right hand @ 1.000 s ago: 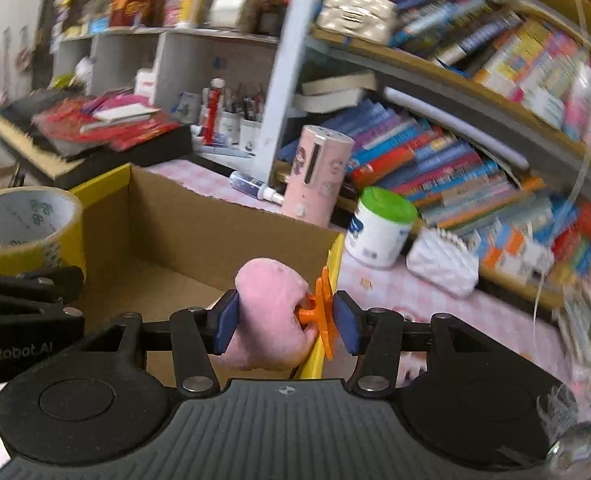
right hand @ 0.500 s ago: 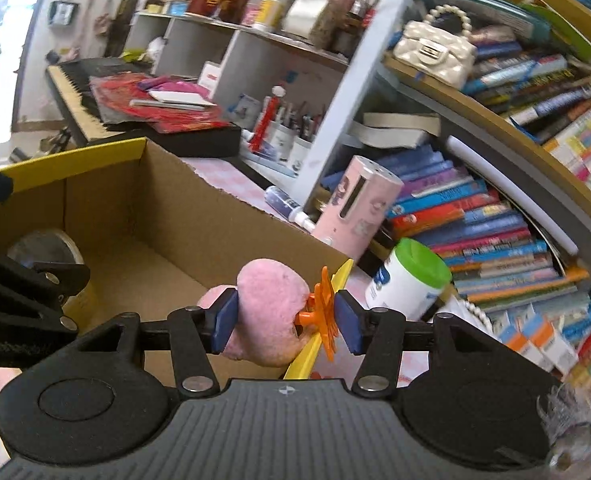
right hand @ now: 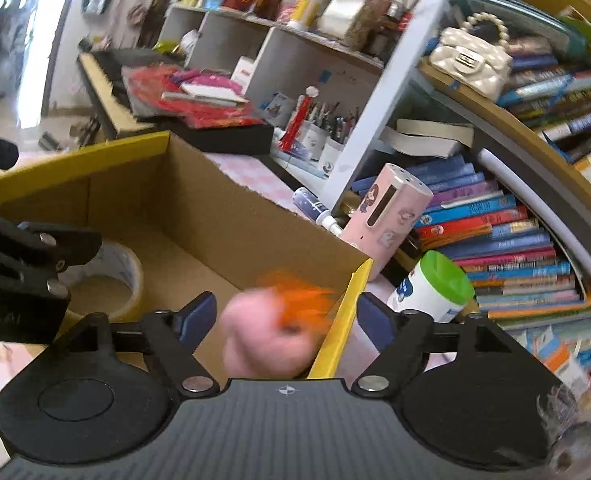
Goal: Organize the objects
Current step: 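Open the right gripper to drop the heart plush into the box, then withdraw both grippers from the box back toward the pink pig plush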
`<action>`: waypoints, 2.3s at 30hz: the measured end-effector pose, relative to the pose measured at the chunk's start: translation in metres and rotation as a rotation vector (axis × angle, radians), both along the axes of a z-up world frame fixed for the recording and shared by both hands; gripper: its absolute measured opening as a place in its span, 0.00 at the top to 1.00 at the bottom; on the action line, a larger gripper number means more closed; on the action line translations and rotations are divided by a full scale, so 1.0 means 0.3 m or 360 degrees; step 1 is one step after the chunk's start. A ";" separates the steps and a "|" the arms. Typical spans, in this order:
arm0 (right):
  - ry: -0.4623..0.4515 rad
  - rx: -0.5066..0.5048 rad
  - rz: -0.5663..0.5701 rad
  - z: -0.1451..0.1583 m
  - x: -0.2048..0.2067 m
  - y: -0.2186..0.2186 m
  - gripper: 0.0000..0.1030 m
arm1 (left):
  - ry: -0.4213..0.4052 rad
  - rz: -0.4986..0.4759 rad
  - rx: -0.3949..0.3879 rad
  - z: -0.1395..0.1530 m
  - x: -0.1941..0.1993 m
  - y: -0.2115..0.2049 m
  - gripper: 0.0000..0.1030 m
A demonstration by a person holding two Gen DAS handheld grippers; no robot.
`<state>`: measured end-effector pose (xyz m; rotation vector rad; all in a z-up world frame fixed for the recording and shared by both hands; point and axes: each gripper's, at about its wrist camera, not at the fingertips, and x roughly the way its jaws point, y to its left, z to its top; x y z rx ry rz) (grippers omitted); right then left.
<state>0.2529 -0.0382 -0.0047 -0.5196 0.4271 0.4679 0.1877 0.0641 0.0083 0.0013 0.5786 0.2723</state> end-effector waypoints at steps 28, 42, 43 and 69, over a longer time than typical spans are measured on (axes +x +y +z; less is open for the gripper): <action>0.0158 0.0246 -0.0924 0.010 -0.478 0.019 0.10 | 0.0089 0.0062 -0.0053 -0.042 -0.338 0.069 0.03; 0.0245 0.0197 -0.1008 -0.044 -0.660 0.010 0.08 | 0.0197 0.0008 -0.0024 -0.083 -0.489 0.051 0.03; 0.0250 0.0193 -0.1018 -0.047 -0.671 0.007 0.07 | 0.0207 0.0006 -0.0020 -0.085 -0.498 0.046 0.03; 0.0257 0.0234 -0.1357 -0.060 -0.887 -0.125 0.03 | 0.0256 -0.0300 0.0067 -0.101 -0.623 -0.077 0.03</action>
